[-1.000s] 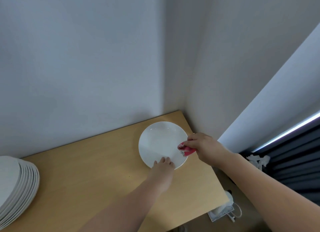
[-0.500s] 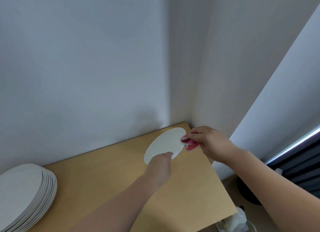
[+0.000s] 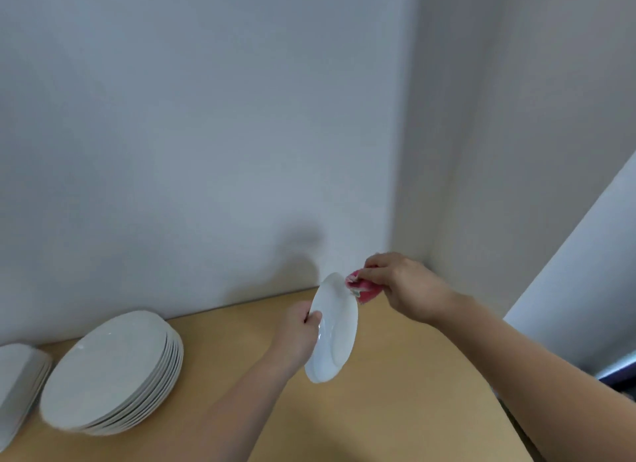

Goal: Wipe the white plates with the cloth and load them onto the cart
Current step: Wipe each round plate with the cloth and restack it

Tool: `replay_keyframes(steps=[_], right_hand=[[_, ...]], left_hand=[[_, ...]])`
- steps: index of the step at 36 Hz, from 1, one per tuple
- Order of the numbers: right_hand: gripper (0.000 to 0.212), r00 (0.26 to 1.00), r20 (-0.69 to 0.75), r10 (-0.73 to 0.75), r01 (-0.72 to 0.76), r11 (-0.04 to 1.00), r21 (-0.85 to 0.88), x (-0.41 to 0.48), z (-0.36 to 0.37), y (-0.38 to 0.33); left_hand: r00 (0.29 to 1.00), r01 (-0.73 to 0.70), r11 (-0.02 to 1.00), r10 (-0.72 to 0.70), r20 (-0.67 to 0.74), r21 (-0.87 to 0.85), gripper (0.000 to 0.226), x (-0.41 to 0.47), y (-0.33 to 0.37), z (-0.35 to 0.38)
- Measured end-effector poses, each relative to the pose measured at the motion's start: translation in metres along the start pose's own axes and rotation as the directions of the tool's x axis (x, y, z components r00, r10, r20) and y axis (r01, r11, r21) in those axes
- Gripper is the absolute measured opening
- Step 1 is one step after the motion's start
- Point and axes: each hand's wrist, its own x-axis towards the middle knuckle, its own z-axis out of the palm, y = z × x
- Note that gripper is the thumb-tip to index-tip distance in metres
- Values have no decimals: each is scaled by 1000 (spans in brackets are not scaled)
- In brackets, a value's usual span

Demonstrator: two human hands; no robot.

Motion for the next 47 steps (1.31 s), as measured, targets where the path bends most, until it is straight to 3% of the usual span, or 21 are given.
replay_keyframes(steps=[7,13,18,23,26,31,36,41,47], right_hand=[[24,991,130,10,-21,996,87,27,35,-30],[42,989,130,-66,68,998,-16,51,68,-50],[49,987,86,-133,141,984,-105,64,102,-59],[82,935,327,-137,192,971,-143,59,140,-51],[92,920,357,-164,214,971,-106,66,145,-41],[87,936,350,-46,35,999,35,87,150,-31],[84,904,399,151,-183,982,43,94,158,-11],[76,868,451,207,-267,961,73,81,178,-5],[65,873,427,237,-328,932,156,67,186,0]], left_hand=[[1000,31,997,-30,3,-66,26,-11,-16,-28],[994,72,997,-74,79,26,18,-12,-25,-51],[996,90,992,-90,-6,90,32,-13,-34,-61],[997,76,992,-74,-18,102,31,-15,-48,-64],[994,106,992,-104,-32,67,40,-14,-57,-65],[980,199,979,-197,-32,53,31,-12,-70,-66],[957,288,957,-289,-16,-24,33,-15,-85,-65],[923,371,904,-384,-22,-214,26,-21,-103,-61],[906,397,863,-424,-20,-313,33,-24,-112,-54]])
